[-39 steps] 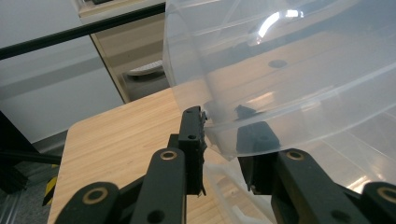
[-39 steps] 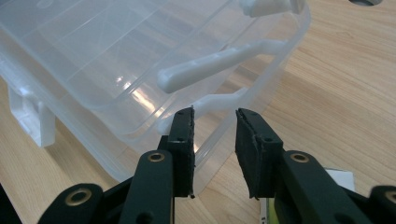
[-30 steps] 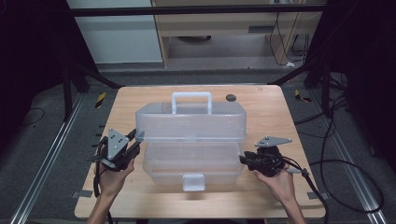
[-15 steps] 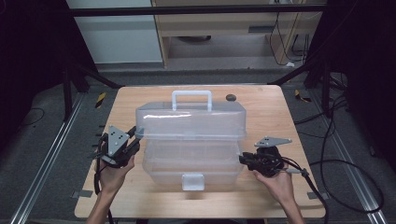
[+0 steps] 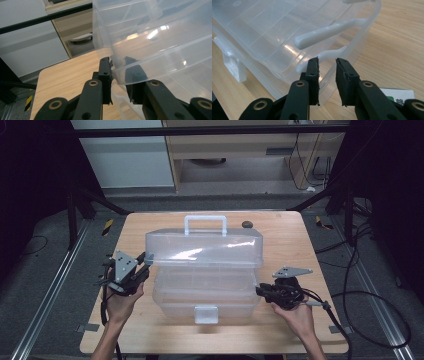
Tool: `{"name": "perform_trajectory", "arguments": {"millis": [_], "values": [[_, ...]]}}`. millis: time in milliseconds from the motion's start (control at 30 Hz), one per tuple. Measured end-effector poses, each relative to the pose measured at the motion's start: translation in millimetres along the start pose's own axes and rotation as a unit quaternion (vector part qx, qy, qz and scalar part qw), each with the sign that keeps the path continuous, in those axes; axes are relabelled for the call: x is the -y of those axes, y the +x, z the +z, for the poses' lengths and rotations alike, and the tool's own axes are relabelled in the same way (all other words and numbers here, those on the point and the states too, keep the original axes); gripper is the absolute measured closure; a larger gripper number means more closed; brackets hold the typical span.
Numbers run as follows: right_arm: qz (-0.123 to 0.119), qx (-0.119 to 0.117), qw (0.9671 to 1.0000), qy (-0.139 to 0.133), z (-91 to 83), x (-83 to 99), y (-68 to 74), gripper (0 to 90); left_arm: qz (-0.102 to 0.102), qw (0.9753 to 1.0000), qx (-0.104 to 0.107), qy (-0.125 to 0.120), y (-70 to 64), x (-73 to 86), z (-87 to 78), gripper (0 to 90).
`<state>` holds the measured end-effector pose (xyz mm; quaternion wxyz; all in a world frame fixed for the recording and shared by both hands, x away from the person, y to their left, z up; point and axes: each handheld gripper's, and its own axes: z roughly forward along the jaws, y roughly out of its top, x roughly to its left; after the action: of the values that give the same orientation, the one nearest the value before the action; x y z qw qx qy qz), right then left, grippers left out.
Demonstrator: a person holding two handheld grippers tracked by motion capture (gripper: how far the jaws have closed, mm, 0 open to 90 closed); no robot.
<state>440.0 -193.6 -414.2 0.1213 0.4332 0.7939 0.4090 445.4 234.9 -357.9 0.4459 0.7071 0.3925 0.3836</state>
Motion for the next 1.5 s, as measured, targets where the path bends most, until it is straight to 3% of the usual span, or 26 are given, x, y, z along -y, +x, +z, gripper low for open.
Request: {"name": "perform_trajectory", "arguments": {"millis": [433,1500], "values": [[-0.001,0.001,1.0000,0.001,-0.2,-0.1,0.5,72.9,-0.008,1.0000,0.005,0.001,4.6,-6.9,3.6,75.2],[-0.006,0.005,1.0000,0.001,-0.7,-0.5,-0.6,74.0,-0.017,0.9996,-0.016,-0.014,13.3,-31.3,20.9,75.8]]}}
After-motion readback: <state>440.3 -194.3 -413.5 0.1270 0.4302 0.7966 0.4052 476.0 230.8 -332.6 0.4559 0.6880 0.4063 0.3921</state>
